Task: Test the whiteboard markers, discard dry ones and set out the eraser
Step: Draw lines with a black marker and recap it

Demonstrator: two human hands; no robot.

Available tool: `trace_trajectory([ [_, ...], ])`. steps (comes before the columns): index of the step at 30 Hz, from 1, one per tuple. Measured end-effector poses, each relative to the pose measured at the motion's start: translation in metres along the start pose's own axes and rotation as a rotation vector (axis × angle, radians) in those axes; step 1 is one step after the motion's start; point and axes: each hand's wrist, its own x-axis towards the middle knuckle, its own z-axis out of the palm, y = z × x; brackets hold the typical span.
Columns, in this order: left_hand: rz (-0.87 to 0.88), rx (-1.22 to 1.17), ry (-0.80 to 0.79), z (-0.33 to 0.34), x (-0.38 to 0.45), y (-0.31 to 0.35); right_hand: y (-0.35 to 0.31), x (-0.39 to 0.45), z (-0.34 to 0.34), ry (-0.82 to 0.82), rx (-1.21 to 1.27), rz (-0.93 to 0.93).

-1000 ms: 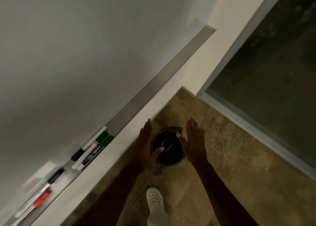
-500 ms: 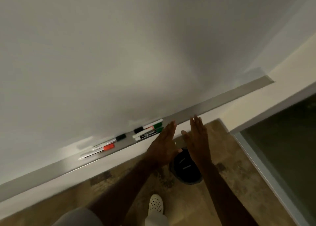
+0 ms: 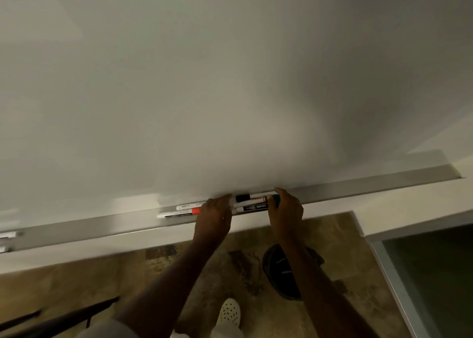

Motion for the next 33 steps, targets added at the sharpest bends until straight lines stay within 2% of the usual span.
trace_trajectory([
  [5, -0.193, -0.100, 0.011, 0.009, 0.009, 0.006, 0.000, 0.007, 0.002, -0.002, 0.013, 0.032],
  [12, -0.236, -0.183, 0.016, 0.024, 0.014, 0.013, -0.001, 0.012, 0.002, 0.002, 0.079, 0.044],
  [20, -0.340, -0.398, 0.079, 0.019, 0.016, 0.026, 0.002, 0.015, -0.007, 0.073, 0.171, 0.088],
  [28, -0.393, -0.642, 0.222, -0.031, 0.014, 0.054, -0.020, 0.014, -0.041, 0.117, 0.332, 0.017],
  [33, -0.382, -0.658, 0.336, -0.074, 0.001, 0.069, -0.045, 0.009, -0.068, 0.074, 0.463, -0.073],
])
